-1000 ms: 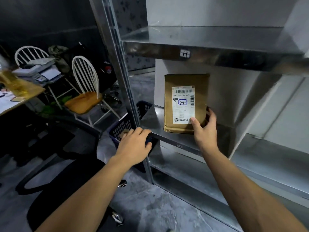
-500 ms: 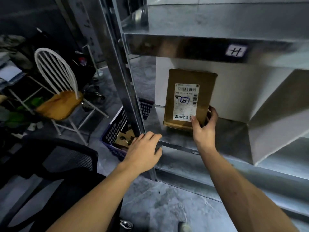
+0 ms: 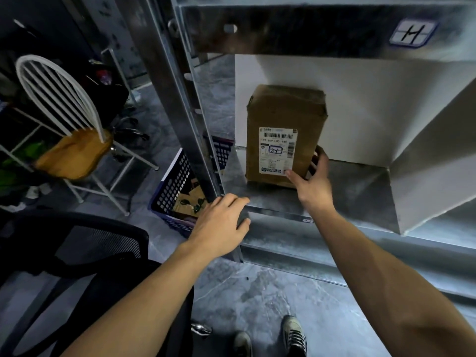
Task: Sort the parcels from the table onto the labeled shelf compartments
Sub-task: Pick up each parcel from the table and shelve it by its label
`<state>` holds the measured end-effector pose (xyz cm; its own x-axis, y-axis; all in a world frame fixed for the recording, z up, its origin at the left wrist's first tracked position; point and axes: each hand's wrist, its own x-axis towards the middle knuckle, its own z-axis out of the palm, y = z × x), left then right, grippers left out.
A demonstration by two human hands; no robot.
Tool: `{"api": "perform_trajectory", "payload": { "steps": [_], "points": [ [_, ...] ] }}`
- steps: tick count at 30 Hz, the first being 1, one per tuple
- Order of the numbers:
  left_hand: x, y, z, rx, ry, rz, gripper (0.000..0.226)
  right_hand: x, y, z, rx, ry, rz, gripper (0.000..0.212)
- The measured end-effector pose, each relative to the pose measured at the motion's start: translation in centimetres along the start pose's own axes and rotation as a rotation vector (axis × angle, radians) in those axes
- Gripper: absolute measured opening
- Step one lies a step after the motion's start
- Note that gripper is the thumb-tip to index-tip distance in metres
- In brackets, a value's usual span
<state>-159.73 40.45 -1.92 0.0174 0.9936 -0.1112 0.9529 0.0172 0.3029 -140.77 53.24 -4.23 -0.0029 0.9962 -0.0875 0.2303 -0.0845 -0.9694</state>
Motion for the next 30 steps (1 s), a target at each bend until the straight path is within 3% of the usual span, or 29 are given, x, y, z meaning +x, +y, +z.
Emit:
{"api": "perform_trajectory", "payload": {
  "steps": [18, 25, 30],
  "points": [
    [-0.2, 0.5, 0.8, -0.001, -0.013, 0.010, 0.050, 1.4, 1.7, 1.0, -0.001, -0.004, 0.034, 0.082],
    [-0.9, 0.6, -0.4, 0.024, -0.007, 0.041, 0.049, -0.2, 0.4, 0.1, -0.200, 0.015, 0.045, 0.084],
    [-1.6, 0.4, -1.3, 0.043, -0.013, 0.076, 0.049, -3.1, -0.2, -1.2, -0.479, 0.056, 0.023, 0.055]
  ]
}}
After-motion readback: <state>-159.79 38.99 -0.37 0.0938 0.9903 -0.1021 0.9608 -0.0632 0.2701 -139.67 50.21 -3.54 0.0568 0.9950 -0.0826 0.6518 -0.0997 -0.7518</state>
